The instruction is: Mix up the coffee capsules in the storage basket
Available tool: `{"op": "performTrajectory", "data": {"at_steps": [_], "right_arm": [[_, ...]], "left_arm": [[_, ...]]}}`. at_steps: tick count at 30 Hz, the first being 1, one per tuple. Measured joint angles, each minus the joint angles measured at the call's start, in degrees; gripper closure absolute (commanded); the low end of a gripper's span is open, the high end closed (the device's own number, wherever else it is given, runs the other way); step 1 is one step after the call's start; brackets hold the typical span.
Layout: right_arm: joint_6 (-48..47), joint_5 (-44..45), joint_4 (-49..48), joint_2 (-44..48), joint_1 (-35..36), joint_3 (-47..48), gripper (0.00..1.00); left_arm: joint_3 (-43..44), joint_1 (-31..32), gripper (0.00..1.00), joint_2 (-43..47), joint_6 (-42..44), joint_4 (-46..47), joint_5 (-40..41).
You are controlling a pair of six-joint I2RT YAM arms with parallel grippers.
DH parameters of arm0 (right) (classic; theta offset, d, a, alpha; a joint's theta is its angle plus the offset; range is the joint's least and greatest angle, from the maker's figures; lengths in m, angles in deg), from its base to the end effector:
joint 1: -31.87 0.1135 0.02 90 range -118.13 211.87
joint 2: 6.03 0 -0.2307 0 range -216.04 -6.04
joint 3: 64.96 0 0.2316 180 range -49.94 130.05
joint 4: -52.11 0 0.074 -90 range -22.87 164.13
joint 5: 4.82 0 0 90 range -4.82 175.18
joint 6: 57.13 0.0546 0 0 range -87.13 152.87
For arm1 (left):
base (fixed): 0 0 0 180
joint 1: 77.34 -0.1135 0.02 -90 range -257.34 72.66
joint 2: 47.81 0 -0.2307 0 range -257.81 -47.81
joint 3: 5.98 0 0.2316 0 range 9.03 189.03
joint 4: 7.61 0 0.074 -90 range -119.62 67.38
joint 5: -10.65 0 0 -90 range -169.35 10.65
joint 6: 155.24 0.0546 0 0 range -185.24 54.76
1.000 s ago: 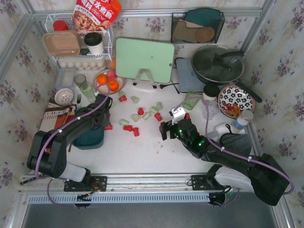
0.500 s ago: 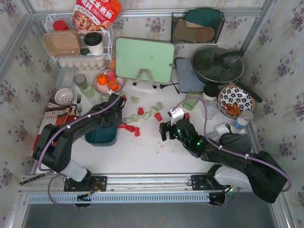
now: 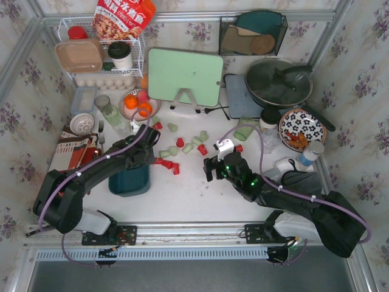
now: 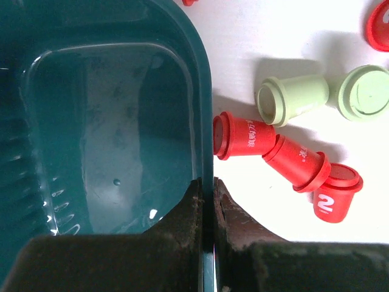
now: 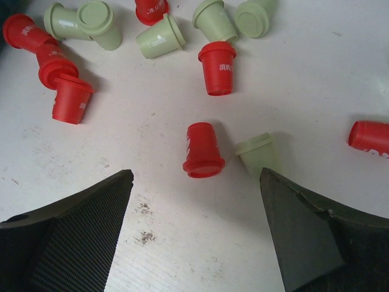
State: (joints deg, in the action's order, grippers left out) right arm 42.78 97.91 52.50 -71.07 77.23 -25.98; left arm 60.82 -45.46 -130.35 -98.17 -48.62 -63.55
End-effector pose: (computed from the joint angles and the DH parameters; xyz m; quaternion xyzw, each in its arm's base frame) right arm 0.1805 0.1656 0.1642 -0.2016 0.8225 0.1592 0.5074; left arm 0.2476 -0.1365 0.1736 -0.0480 0.9487 -0.0407 0.3098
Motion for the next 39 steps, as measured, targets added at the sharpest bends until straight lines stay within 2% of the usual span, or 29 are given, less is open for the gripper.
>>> {"op": "performTrajectory", "data": {"at_steps": [8, 13, 20, 24, 30, 39], "right_arm": [[-0.2, 1.1, 0.0, 0.5, 0.3, 0.2, 0.07], [-0.1, 3.6, -0.9, 3.1, 0.4, -0.9, 0.07], [4.3, 16.5, 1.3, 3.3, -0.5, 1.5, 0.07], [8.2, 19.3, 2.9, 1.6, -6.8, 2.9, 0.07], [14.3, 12.5, 0.6, -2.2, -20.2, 3.0, 0.07], [18.6, 2.1, -9.7, -11.9, -28.1, 2.2, 0.06]], "left_arm": [[2.5, 3.4, 1.00, 0.3, -0.1, -3.6, 4.4], [8.1, 8.3, 1.00, 4.7, 2.6, -8.7, 9.6], [12.1, 11.7, 1.00, 11.7, 7.3, -11.6, 13.0], [11.1, 12.7, 1.00, 15.3, 10.3, -11.0, 12.8], [9.8, 15.4, 1.00, 17.0, 14.6, -7.8, 10.4], [9.6, 17.8, 1.00, 19.2, 18.3, -6.5, 8.2]]}}
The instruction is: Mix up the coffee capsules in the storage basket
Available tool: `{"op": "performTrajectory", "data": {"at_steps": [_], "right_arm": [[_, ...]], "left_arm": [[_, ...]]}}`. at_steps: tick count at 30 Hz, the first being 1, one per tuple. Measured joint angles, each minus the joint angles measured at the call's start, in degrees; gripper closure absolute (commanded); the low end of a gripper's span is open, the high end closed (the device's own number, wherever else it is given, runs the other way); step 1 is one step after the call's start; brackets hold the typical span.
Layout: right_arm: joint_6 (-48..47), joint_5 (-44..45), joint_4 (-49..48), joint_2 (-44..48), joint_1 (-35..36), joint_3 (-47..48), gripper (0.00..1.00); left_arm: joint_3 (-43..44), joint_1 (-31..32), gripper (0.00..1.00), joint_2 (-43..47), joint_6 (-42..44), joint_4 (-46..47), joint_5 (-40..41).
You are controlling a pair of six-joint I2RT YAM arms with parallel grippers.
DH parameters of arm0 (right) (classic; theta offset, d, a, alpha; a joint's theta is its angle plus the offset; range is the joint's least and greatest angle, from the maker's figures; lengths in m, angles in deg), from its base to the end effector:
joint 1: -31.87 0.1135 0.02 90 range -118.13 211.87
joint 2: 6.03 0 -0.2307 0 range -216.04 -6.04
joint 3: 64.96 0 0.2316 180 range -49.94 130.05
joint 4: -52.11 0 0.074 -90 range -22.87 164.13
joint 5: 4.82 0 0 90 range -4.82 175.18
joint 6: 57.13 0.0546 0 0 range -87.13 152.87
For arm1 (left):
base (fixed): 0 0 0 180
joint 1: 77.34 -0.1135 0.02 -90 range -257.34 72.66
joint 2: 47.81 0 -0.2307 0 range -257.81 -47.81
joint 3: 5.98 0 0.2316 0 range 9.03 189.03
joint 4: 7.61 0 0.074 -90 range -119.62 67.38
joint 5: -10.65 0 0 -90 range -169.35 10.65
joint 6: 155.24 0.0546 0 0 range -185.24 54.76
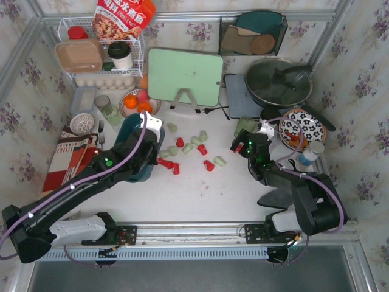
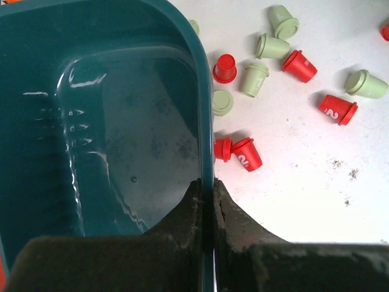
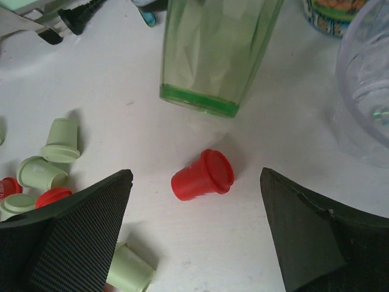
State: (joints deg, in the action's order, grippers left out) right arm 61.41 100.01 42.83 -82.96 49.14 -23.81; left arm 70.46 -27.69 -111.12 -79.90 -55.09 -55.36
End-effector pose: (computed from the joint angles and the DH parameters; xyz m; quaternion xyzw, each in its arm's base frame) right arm 0.2612 0.0666 0.1462 0.1504 0.8325 0.1020 0.5234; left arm 0.1750 -0.1717 0.3023 0.1675 0.8542 -0.0874 0.4844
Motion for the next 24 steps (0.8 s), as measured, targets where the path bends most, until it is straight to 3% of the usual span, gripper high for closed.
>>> {"op": "performTrajectory", "data": {"at_steps": [10, 18, 24], "right_arm": [[4.6, -9.5, -7.3, -10.6, -0.5, 0.3, 0.08], [5.8, -10.8, -10.1, -16.6, 6.3, 4.3, 0.08], [4.3, -11.9, -8.5, -23.6, 10.7, 13.2, 0.07]], "left_arm": [[-1.3, 0.2, 1.00, 2.7, 1.0, 0.1, -1.1], [-2.4, 0.2, 1.00, 3.4, 1.0, 0.8, -1.6], [-2.4, 0.2, 1.00, 3.4, 1.0, 1.8, -2.4]]}}
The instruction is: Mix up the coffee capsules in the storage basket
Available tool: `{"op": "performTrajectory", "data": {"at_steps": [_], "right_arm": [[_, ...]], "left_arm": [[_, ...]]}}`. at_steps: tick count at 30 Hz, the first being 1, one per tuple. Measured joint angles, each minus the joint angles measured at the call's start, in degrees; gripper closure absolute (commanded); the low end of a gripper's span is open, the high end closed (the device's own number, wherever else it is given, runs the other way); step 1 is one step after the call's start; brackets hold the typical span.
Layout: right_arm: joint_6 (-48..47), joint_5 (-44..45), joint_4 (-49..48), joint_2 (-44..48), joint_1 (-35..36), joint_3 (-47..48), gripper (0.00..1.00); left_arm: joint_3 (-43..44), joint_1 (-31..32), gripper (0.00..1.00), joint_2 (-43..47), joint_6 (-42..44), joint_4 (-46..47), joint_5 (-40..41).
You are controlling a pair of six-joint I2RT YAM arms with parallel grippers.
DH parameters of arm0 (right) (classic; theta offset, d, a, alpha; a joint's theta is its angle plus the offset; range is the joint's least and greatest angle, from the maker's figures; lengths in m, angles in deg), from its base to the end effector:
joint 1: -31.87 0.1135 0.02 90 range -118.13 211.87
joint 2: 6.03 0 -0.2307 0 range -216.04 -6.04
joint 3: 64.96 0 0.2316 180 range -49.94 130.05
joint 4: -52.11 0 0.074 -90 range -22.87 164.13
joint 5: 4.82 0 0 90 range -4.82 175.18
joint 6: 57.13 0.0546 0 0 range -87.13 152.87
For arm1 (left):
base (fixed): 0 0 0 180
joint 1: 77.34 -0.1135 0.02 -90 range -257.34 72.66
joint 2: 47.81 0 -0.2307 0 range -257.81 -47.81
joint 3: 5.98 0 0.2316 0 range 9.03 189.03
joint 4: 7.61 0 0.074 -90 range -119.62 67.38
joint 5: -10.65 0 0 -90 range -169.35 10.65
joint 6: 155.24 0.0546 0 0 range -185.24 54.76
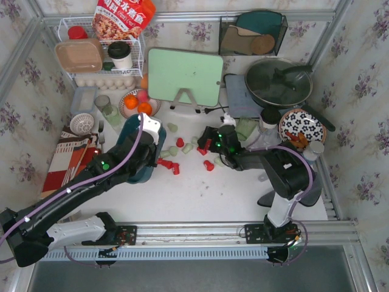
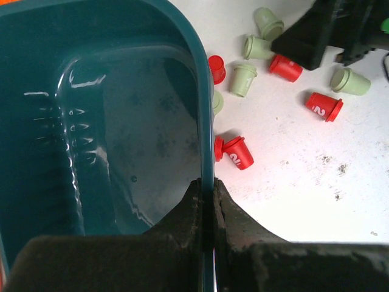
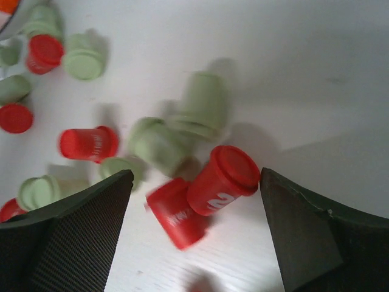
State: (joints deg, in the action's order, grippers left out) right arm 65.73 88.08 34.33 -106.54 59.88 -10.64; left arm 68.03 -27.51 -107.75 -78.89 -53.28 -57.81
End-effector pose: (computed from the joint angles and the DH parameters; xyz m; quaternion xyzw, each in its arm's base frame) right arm 0.2975 0.1551 0.1120 0.0493 0.8574 0.2405 0.4523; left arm 0.1671 -0.1669 0.3041 0.1796 0.8435 -0.1134 0.4934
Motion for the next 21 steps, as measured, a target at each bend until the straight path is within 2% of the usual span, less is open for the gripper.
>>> {"op": "performTrajectory", "data": {"at_steps": [5, 10, 16, 21], "right_arm": [[-2.0, -0.8, 2.6, -3.4, 5.2, 7.9, 0.06], [-5.1, 1.5, 7.2, -3.3, 5.6, 10.9, 0.05], [-11.6, 6.5, 10.4, -3.4, 0.1, 14.3, 0.05], [-15.3, 8.0, 10.9, -7.6, -5.6, 17.6, 0.04]], "left_arm": [[0.0, 0.0, 1.00, -0.1, 0.0, 0.4, -0.3], [0.2, 0.0, 1.00, 0.0, -0.2, 0.4, -0.9], [3.1, 0.0, 1.00, -0.4, -0.2, 0.7, -3.0], [8.0, 0.0, 1.00, -4.8, -1.4, 3.3, -6.6]]}}
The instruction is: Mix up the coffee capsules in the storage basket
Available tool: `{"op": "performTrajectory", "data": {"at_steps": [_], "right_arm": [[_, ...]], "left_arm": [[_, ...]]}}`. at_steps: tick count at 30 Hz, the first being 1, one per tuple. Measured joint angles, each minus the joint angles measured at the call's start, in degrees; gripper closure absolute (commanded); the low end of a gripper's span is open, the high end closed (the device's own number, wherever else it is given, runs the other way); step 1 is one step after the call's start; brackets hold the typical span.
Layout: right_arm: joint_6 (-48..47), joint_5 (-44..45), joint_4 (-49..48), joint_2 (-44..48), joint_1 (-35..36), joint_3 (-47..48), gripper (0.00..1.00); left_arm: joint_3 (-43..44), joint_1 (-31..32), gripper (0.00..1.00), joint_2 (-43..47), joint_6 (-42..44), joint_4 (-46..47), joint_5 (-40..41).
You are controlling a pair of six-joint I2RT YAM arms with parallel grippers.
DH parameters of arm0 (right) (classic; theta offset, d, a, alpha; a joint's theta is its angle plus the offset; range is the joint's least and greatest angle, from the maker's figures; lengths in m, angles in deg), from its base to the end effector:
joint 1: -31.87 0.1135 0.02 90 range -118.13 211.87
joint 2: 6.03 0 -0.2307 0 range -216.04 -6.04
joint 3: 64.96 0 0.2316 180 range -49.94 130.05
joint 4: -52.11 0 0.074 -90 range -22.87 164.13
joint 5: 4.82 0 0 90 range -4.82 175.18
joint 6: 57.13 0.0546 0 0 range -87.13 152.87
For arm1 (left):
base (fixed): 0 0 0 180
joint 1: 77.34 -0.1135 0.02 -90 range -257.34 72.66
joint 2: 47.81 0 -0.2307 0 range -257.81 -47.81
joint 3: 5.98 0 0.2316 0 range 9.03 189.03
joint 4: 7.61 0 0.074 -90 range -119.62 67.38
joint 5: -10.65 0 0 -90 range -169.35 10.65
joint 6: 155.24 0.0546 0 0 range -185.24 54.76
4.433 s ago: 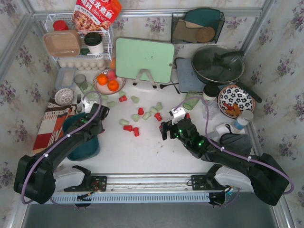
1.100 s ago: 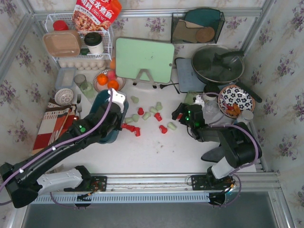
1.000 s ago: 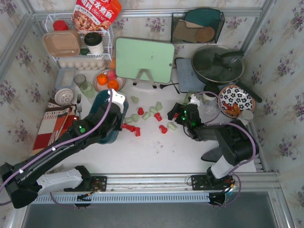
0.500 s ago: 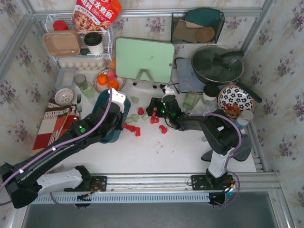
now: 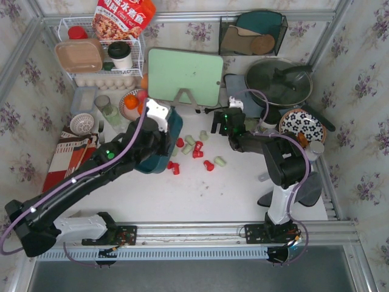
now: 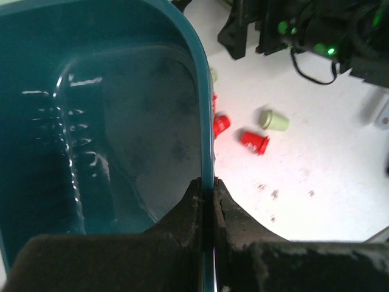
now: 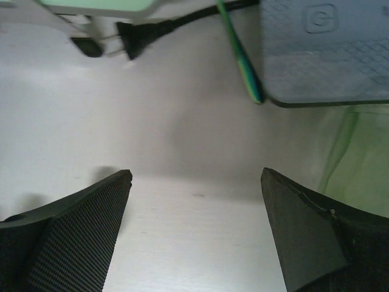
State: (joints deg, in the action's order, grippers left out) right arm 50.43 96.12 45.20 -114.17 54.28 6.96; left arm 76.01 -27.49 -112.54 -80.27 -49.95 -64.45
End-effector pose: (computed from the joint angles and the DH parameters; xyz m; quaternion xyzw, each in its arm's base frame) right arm 0.3644 0.1391 0.1334 0.0118 0.8603 0.0946 0.5007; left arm 0.1768 -0.1878 0.3371 0.1839 0.8191 -0.1931 0.5078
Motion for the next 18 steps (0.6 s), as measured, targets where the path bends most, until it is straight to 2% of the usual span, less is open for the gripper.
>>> {"op": "performTrajectory", "data": {"at_steps": [6, 18], "right_arm": [[0.1, 2.0, 3.0, 0.1, -5.1, -1.2, 0.04], [3.7, 4.9, 8.2, 9.0, -4.7, -11.7, 0.01]], "left_arm": [[6.4, 0.8, 1.00, -7.7, -1.6, 2.6, -2.8], [13.2, 0.8, 1.00, -17.8, -5.7, 6.4, -4.3]]}}
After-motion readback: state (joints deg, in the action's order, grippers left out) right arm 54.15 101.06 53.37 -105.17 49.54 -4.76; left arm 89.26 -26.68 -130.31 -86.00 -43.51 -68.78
